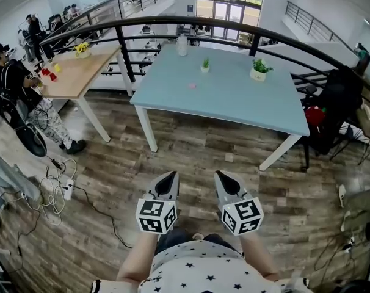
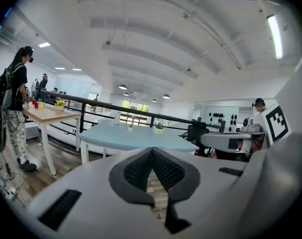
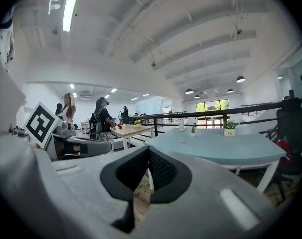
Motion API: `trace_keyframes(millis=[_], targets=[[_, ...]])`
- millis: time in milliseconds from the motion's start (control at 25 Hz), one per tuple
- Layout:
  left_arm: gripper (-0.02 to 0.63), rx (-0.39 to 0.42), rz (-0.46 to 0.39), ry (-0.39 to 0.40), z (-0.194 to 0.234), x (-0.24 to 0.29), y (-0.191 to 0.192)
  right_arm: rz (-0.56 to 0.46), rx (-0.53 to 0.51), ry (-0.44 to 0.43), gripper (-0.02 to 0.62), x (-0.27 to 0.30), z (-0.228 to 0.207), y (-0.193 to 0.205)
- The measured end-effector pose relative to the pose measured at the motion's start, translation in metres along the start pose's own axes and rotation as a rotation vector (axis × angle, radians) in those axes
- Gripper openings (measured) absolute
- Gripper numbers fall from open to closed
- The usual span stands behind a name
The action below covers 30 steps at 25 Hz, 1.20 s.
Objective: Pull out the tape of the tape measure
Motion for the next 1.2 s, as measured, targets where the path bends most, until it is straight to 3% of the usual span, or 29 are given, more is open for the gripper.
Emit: trace_keyframes(millis=[640, 800, 1200], targets=[[0.005, -0.012, 0.017, -0.037, -0.017, -0.001, 0.017, 0.055, -0.042, -0.023, 0.023, -0.006, -0.014, 0.019], [0.04, -0.015, 0.029, -0.042, -0.012, 0.005, 0.016, 0.06, -0.055, -0.033, 0.032, 0.001, -0.018, 0.017], [0.098, 0.011, 0.019, -0.052, 0.009, 0.048, -0.008, 0.064, -0.039, -0.005, 0.118, 0.036, -0.057, 0.007]])
Point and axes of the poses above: the fingertips, and each gripper's own axes: x forward along the fingers, z to its left, y out of its underside, the point moved 4 cm from there along -x, backward along the fingers, and after that the axes turned 13 degrees about z, right-handed, at the moved point
